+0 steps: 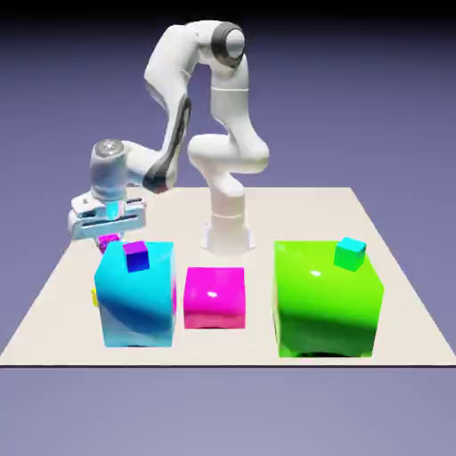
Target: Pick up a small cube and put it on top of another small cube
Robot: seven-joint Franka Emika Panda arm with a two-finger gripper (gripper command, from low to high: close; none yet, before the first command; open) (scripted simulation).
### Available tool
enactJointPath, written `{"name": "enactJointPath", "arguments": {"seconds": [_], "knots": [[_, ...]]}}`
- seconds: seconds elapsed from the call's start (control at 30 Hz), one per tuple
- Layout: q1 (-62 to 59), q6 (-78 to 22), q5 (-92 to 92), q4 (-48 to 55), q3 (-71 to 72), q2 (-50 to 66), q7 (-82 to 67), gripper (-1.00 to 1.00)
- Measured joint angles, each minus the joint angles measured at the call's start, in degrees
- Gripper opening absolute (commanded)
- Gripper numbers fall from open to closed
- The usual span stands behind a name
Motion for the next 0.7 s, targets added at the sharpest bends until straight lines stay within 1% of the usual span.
{"name": "enactJointPath", "arguments": {"seconds": [0.4,0.5,0.57,0.7], "knots": [[24.38,-23.97,8.36,20.59,-7.03,-3.57,-1.55,-1.0],[30.61,-24.18,11.43,20.42,-8.5,-3.67,-5.02,-1.0],[31.93,-24.05,12.1,20.23,-8.8,-3.67,-5.84,-1.0],[31.23,-14.1,13.77,13.94,-10.21,0.56,-7.24,-1.0]]}}
